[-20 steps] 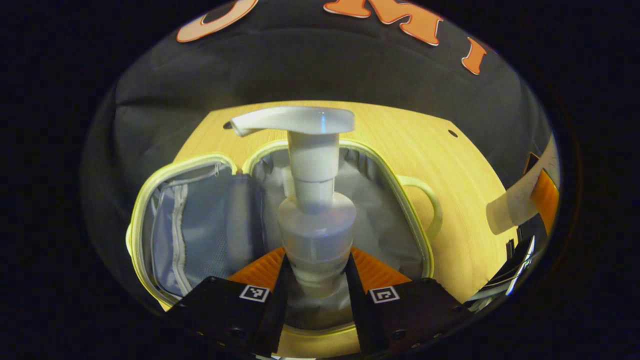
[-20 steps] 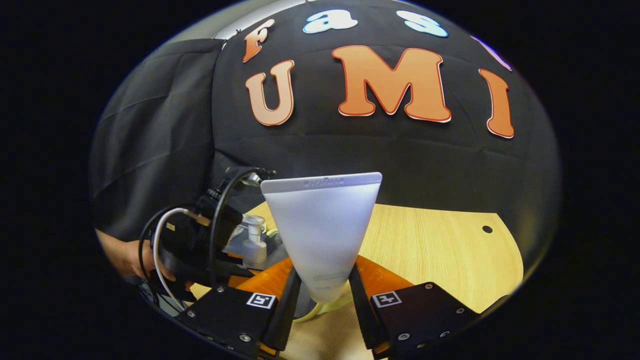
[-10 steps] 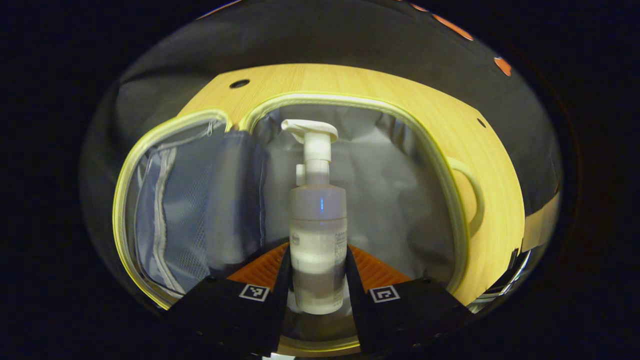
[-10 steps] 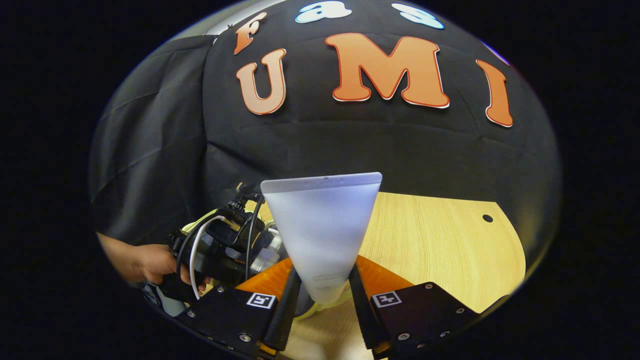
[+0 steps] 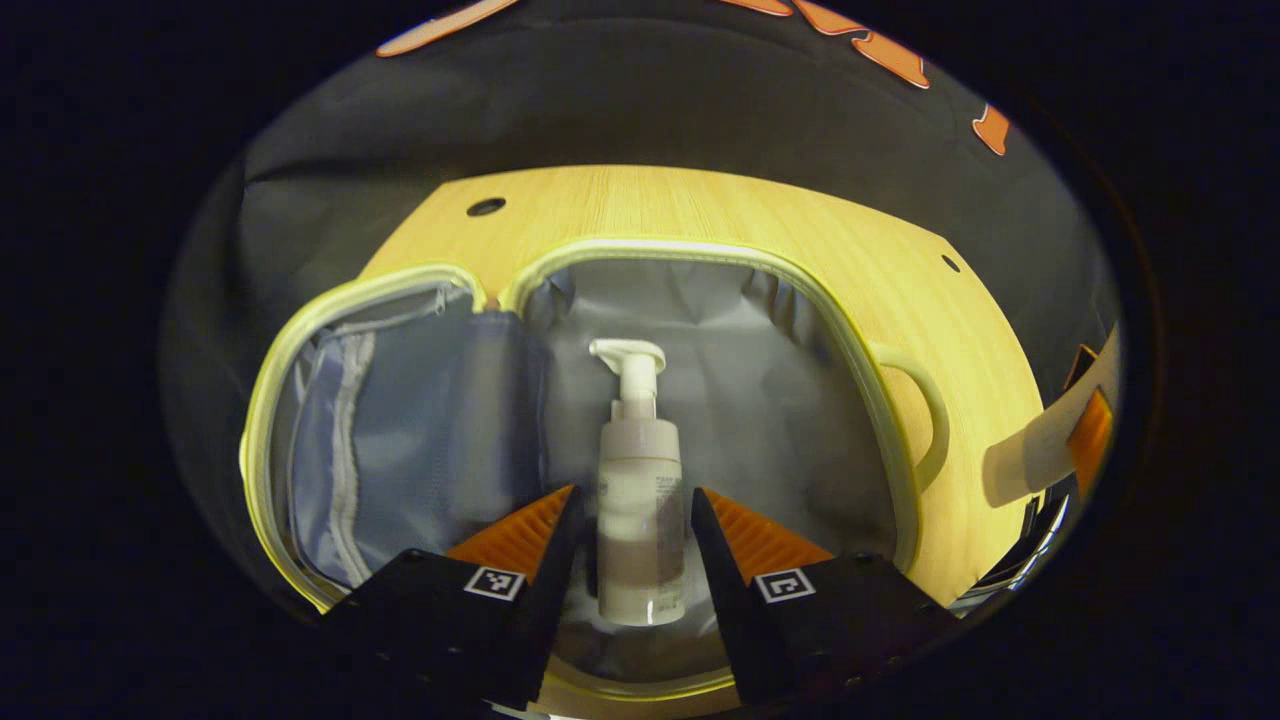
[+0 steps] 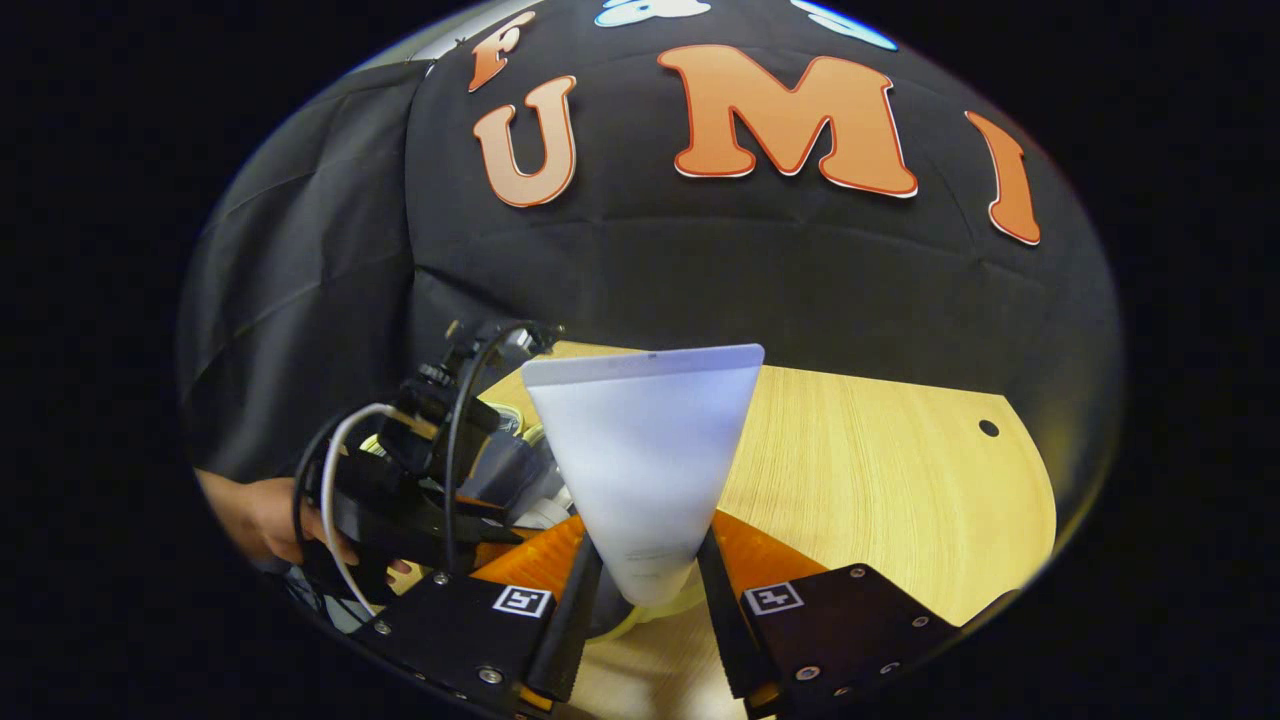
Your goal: First open the suitcase, pack the skin care products into it, and then close the suitcase.
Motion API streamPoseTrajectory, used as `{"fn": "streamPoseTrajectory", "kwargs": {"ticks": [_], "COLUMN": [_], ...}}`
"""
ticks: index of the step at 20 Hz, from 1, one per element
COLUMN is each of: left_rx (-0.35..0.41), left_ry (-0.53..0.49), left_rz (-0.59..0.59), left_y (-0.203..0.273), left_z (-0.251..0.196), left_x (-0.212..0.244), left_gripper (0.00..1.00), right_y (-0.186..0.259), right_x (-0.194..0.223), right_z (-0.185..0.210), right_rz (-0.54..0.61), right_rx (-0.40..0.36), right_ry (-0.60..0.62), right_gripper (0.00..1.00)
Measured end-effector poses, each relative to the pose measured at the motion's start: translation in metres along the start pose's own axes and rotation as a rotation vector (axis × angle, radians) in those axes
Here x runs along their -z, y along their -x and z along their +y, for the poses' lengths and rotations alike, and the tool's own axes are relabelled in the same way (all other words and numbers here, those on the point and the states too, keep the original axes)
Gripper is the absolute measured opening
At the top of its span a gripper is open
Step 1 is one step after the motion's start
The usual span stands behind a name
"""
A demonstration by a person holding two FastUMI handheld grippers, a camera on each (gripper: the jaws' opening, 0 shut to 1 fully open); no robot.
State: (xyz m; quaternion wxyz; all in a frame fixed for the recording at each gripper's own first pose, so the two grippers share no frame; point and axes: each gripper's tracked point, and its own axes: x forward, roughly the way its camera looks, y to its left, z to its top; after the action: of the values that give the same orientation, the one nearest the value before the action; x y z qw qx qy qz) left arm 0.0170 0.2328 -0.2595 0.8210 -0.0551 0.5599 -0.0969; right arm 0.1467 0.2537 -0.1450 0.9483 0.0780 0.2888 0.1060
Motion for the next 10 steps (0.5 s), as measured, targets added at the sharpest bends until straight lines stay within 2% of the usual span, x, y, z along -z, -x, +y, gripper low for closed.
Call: {"fn": "streamPoseTrajectory", "kwargs": {"ticks": [1,2,4,10], "left_rx": [-0.004,-0.019,-0.051,-0.165], "left_ry": [-0.001,-0.007,-0.014,0.026], "left_rz": [-0.035,-0.067,-0.134,-0.424], "left_y": [0.007,0.017,0.04,0.122], "left_z": [0.002,0.007,0.017,0.064], "left_x": [-0.007,-0.013,-0.025,-0.082], "left_gripper": [0.71,0.81,0.86,0.86], "right_y": [-0.002,-0.006,-0.011,-0.032], "right_x": [0.001,0.004,0.007,0.027], "right_z": [0.002,0.004,0.009,0.024], "right_rz": [0.011,0.022,0.043,0.13], "right_rx": [-0.005,-0.011,-0.024,-0.065], "right_ry": [0.001,0.001,-0.001,-0.024], "right_gripper": [0.56,0.56,0.56,0.56]}}
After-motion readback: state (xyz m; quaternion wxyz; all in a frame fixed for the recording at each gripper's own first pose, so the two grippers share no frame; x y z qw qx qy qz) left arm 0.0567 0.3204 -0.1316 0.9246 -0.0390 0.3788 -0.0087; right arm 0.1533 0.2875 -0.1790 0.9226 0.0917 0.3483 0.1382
